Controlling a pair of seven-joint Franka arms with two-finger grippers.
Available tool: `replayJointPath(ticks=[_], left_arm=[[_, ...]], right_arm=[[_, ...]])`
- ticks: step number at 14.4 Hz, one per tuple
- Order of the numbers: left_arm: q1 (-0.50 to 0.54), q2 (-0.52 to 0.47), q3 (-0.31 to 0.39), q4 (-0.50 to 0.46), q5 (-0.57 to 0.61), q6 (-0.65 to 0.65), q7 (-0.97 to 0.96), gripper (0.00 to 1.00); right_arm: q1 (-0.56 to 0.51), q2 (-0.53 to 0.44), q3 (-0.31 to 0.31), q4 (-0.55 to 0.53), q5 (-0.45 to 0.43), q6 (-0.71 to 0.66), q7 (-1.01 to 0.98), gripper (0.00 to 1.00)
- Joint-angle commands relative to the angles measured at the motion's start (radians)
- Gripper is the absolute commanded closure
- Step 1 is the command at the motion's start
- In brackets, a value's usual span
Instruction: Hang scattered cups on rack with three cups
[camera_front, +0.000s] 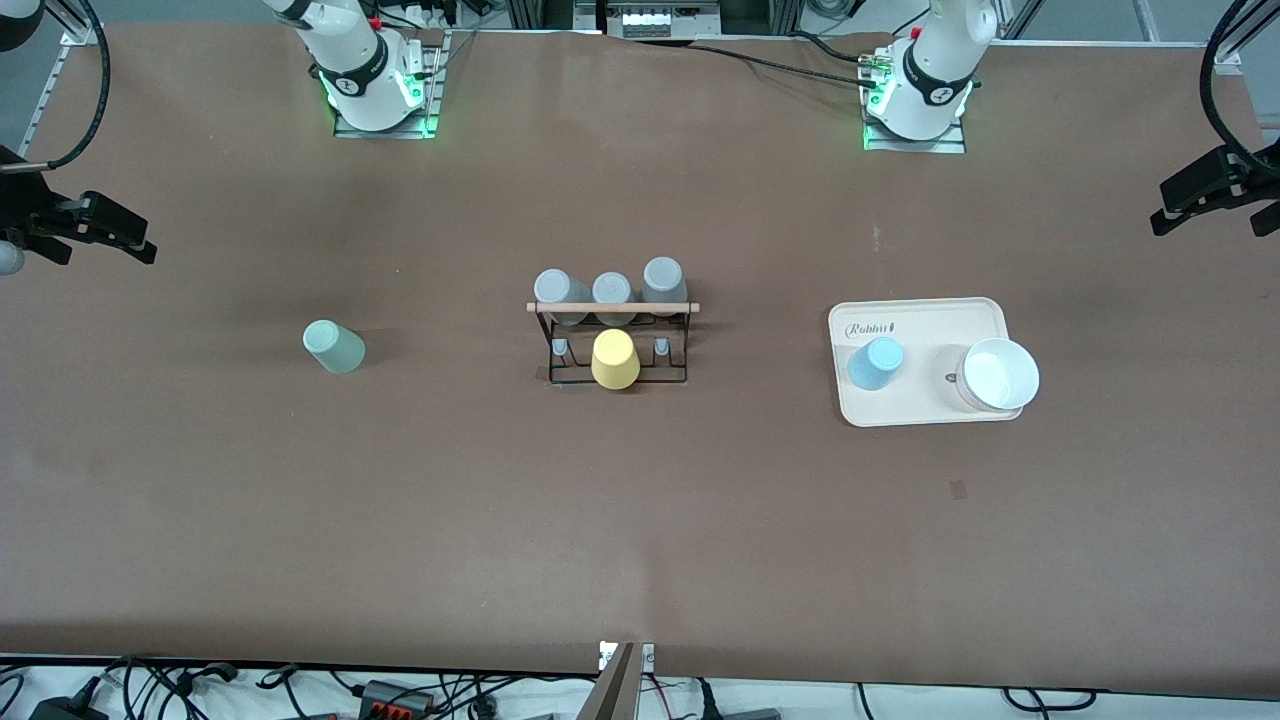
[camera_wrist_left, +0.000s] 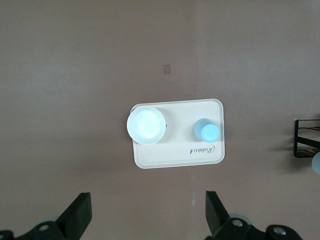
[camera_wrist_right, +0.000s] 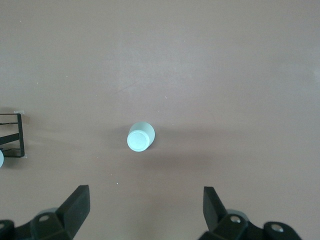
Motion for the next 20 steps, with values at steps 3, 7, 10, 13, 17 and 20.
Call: replayJointPath(ticks=[3, 7, 10, 13, 17, 20], left_arm=[[0.000, 0.000, -0.006, 0.009, 0.018, -0.012, 0.016, 0.00], [-0.025, 0.044, -0.017, -0.017, -0.003, -0.005, -0.030, 0.00], [-0.035, 0.090, -0.030, -0.075, -0.031, 0.090, -0.065, 0.00], [-0.038, 0.087, -0.081, -0.238, -0.031, 0.247, -0.128, 0.00], [-0.038, 0.090, -0.122, -0.474, -0.031, 0.502, -0.159, 0.00], [-0.051, 0.098, -0.124, -0.614, -0.031, 0.668, -0.179, 0.00]], right_arm=[[0.000, -0.004, 0.008, 0.027, -0.007, -0.020, 0.002, 0.00], [0.003, -0.004, 0.010, 0.033, -0.006, -0.022, 0.013, 0.00], [0.001, -0.002, 0.008, 0.033, -0.001, -0.015, 0.016, 0.00], [-0.007, 0.006, 0.000, 0.042, 0.054, -0.012, 0.016, 0.00], [-0.010, 0.007, -0.004, 0.038, 0.049, -0.022, 0.011, 0.00], [-0.008, 0.007, -0.003, 0.036, 0.040, -0.020, 0.010, 0.00]])
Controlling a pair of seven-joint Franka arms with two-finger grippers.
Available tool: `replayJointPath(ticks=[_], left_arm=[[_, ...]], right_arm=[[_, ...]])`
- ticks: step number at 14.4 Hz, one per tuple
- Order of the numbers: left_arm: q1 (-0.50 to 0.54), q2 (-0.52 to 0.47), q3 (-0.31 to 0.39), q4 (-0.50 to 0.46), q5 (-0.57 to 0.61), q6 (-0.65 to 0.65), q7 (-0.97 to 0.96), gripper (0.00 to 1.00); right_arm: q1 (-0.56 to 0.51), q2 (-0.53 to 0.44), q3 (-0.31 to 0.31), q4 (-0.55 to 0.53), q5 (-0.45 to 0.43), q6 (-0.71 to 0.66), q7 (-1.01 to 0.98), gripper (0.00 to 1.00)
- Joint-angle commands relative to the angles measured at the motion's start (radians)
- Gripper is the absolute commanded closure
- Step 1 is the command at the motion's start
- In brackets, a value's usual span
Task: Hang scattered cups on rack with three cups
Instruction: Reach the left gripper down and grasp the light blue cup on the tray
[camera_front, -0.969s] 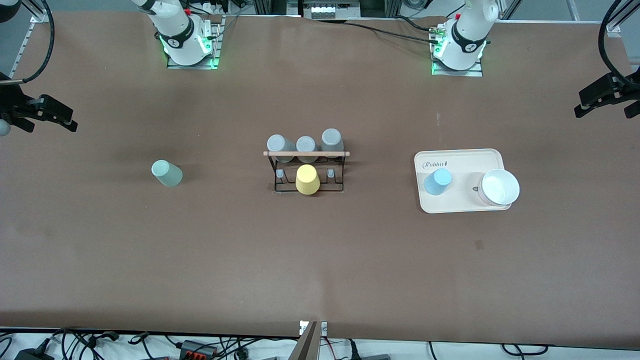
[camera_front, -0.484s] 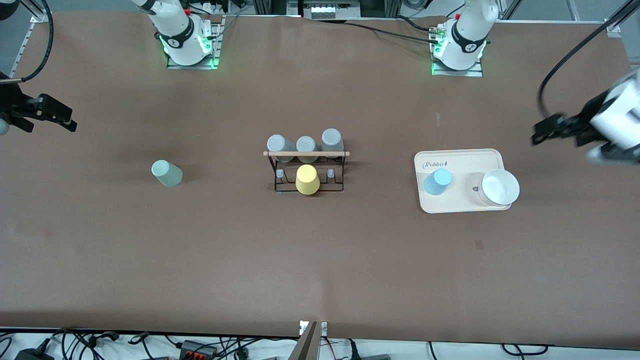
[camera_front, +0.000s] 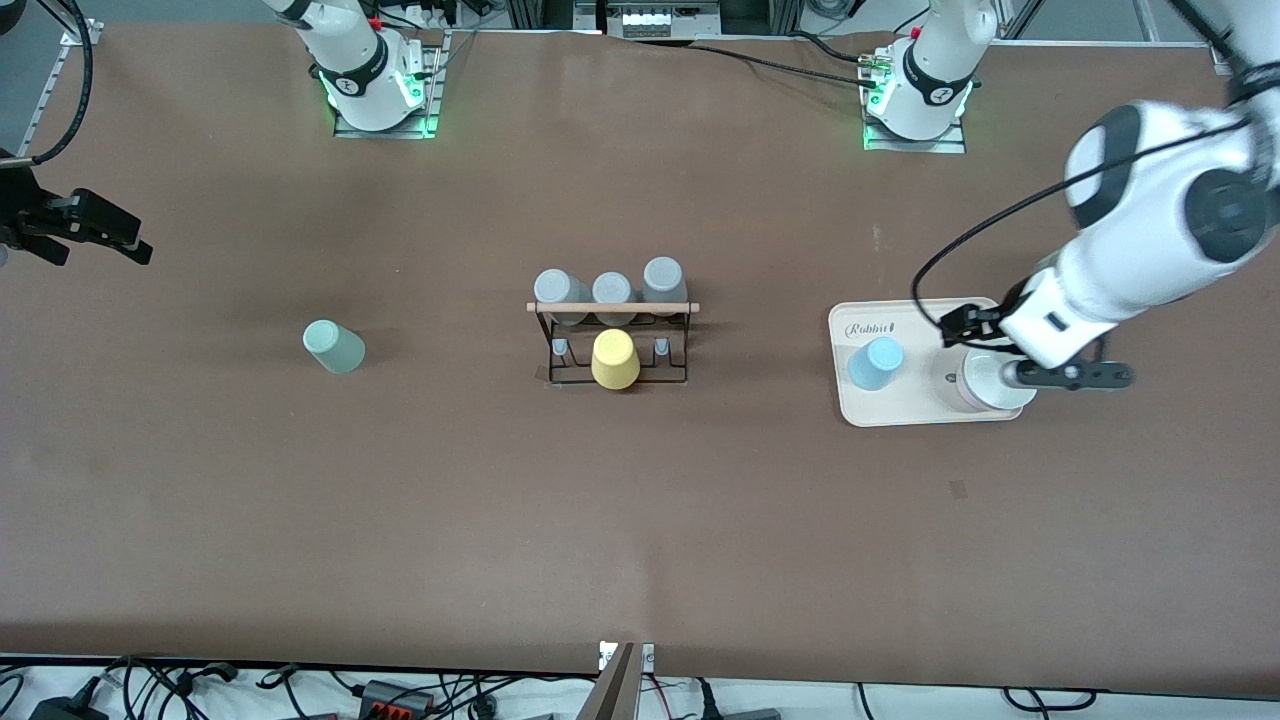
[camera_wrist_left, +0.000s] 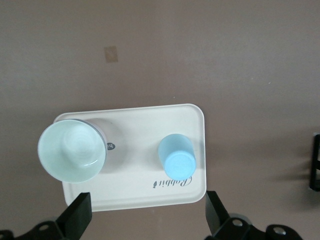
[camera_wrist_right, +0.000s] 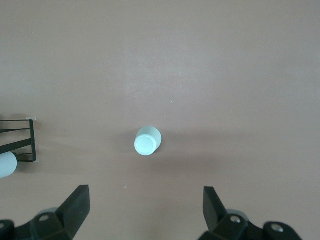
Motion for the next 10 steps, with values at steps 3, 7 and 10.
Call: replayJointPath(ticks=[3, 7, 10], left_arm=[[-0.021, 0.008, -0.005, -0.211, -0.007, 0.260, -0.021, 0.00], [-0.050, 0.052, -0.007, -0.295, 0.001, 0.393, -0.070, 0.00], [-0.082, 0.101, -0.007, -0.305, 0.004, 0.444, -0.107, 0.00]], right_arm=[[-0.003, 0.002, 0.003, 0.012, 0.000, -0.019, -0.003, 0.00], [-0.003, 0.002, 0.003, 0.007, -0.005, -0.017, -0.003, 0.00], [0.003, 0.002, 0.006, 0.007, -0.063, -0.020, 0.005, 0.00]])
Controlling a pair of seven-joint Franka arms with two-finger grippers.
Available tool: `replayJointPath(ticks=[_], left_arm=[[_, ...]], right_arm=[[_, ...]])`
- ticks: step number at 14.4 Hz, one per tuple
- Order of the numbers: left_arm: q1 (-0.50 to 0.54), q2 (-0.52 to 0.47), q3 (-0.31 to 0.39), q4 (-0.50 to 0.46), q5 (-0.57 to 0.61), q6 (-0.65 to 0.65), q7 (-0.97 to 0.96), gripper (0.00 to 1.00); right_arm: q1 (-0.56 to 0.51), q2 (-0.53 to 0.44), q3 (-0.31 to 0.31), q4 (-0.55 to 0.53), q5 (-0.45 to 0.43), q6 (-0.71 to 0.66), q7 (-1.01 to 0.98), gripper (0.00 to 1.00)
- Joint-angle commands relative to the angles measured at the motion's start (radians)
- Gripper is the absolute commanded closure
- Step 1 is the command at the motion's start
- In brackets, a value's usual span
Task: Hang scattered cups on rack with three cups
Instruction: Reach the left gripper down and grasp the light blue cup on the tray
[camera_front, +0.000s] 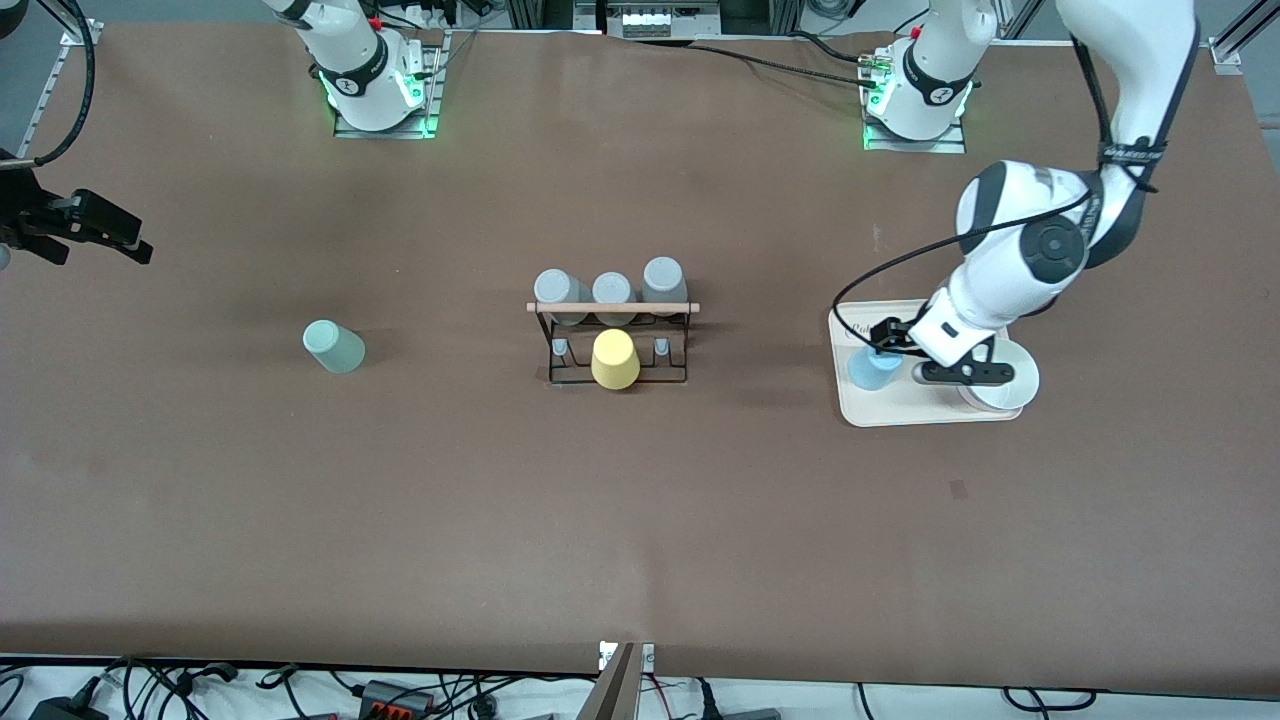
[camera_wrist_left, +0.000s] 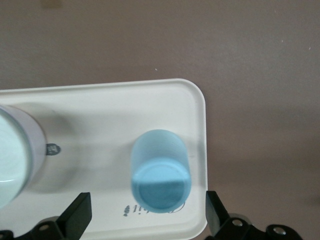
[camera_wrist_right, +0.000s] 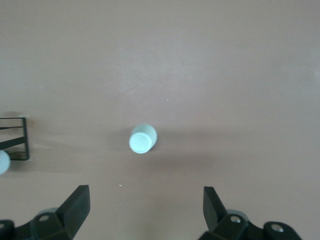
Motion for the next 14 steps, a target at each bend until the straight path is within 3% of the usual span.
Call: replayJointPath(ticks=[1, 7, 9, 12, 14], left_arm=[[-0.019, 0.040, -0.003, -0.017, 0.005, 0.078, -0.045, 0.00], [-0.016, 0.073, 0.003, -0.033, 0.007, 0.099, -0.049, 0.00], [-0.014, 0.073, 0.004, -0.037, 0.007, 0.099, -0.049, 0.15], [-0.004, 0.070, 0.003, -0.033, 0.007, 0.096, -0.049, 0.49], [-0.002, 0.064, 0.003, -0.018, 0.007, 0.086, -0.051, 0.57]], right_arm=[[0.000, 0.000, 0.008, 0.007, -0.029, -0.014, 0.006, 0.00], [0.002, 0.000, 0.008, 0.007, -0.029, -0.015, 0.006, 0.00], [0.002, 0.000, 0.008, 0.007, -0.029, -0.025, 0.008, 0.00], [0.000, 0.000, 0.008, 0.007, -0.024, -0.029, 0.009, 0.00], [0.000, 0.002, 0.008, 0.007, -0.024, -0.032, 0.009, 0.00]])
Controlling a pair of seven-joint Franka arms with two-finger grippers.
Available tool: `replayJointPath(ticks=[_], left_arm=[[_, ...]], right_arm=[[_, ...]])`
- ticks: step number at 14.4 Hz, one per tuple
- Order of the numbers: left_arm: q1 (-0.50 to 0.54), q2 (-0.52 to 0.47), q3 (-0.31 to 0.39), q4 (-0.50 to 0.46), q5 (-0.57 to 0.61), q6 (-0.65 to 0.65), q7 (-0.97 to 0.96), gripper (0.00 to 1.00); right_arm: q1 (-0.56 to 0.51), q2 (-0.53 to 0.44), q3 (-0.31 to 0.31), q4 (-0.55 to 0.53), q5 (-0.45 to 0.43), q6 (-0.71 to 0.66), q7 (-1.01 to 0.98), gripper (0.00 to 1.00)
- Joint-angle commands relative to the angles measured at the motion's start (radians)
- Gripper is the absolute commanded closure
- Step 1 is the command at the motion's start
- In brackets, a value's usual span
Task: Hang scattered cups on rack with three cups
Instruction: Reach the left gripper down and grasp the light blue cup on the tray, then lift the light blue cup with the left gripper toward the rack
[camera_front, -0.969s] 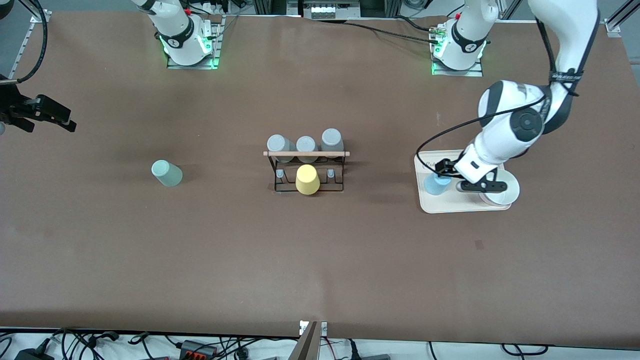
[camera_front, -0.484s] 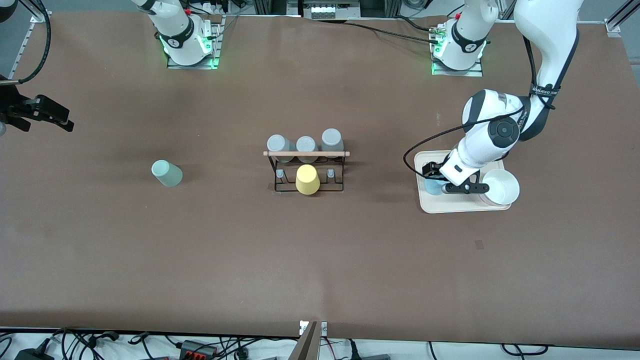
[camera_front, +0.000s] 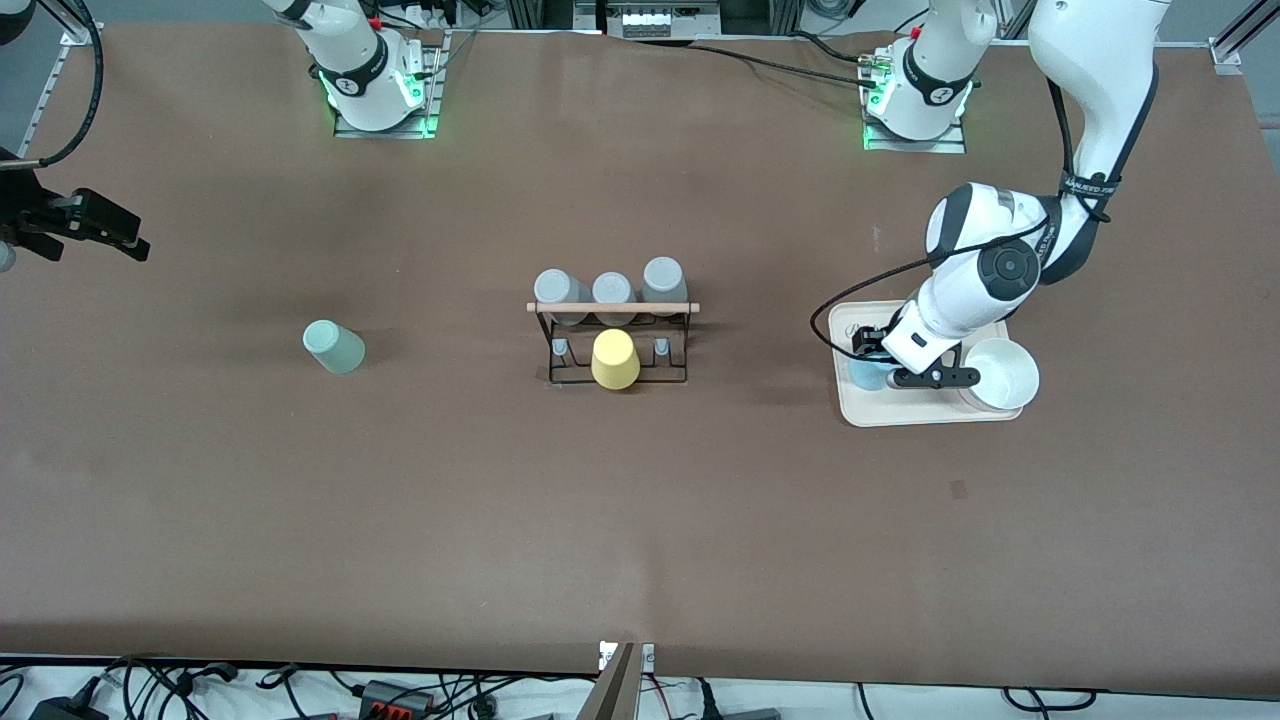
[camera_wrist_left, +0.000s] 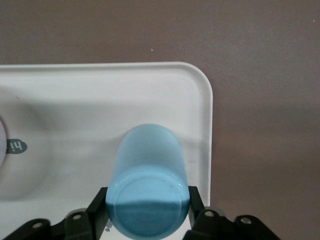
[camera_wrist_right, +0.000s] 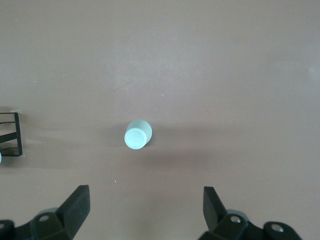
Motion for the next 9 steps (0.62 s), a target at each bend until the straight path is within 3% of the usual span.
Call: replayJointPath(ticks=[1, 6, 9], left_arm=[[0.006, -0.015, -0.003, 0.028, 0.007, -0.016, -0.012, 0.57], [-0.009, -0.013, -0.010, 0.278, 0.007, -0.301, -0.113, 0.57], [-0.058, -0.013, -0.020, 0.385, 0.005, -0.400, -0.223, 0.57]], right_arm=[[-0.001, 0.001, 0.005, 0.007, -0.011, -0.014, 0.008, 0.00], [0.001, 0.010, 0.008, 0.010, -0.009, -0.013, 0.009, 0.00], [0.001, 0.018, 0.008, 0.013, -0.009, -0.004, 0.009, 0.00]])
